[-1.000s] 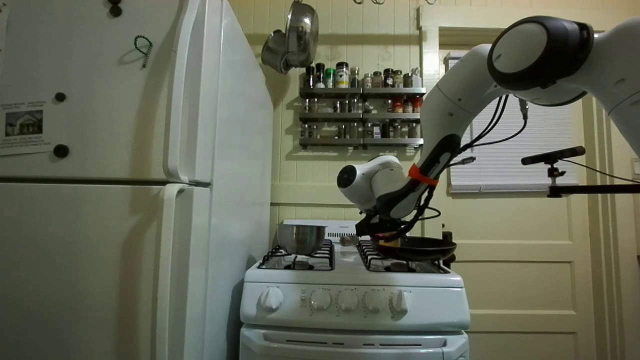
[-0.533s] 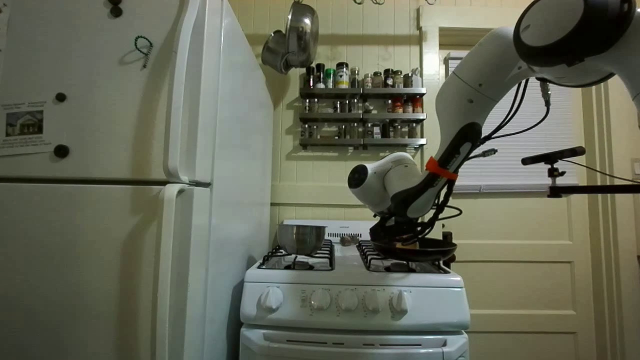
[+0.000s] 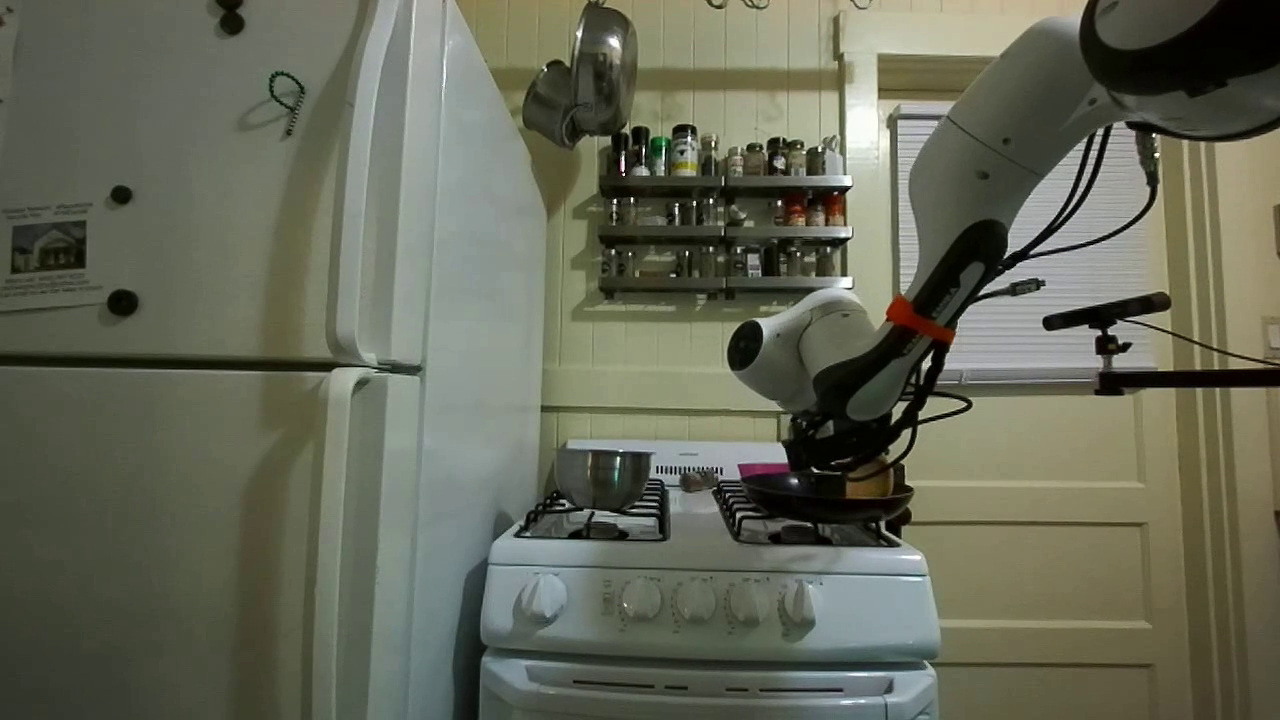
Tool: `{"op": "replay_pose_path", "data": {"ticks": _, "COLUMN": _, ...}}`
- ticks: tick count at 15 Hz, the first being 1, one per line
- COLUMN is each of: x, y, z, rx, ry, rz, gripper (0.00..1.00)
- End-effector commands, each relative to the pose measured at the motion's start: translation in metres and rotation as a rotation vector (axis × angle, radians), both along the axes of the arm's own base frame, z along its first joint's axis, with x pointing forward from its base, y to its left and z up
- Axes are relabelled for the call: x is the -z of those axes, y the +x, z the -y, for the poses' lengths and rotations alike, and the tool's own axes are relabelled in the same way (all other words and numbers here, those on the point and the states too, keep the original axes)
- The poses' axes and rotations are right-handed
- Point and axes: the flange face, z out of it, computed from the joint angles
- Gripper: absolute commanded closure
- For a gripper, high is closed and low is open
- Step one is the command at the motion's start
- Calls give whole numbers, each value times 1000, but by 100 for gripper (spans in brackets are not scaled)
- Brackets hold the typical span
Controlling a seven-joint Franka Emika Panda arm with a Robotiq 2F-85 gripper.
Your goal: Use the wooden spoon to stir the black pan.
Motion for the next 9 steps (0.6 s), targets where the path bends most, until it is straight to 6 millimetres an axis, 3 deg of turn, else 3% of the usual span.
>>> {"op": "replay_pose_path", "data": {"ticks": 1, "x": -12, "y": -5, "z": 20, "rx": 54, "ry": -25, "rz": 38, "gripper": 95}}
{"op": "replay_pose_path", "data": {"ticks": 4, "x": -16, "y": 1, "z": 40, "rx": 102, "ry": 2, "rz": 89, "gripper": 95}}
{"op": "replay_pose_path", "data": {"ticks": 9, "x": -5, "y": 17, "z": 51, "rx": 235, "ry": 114, "rz": 168, "gripper": 95}}
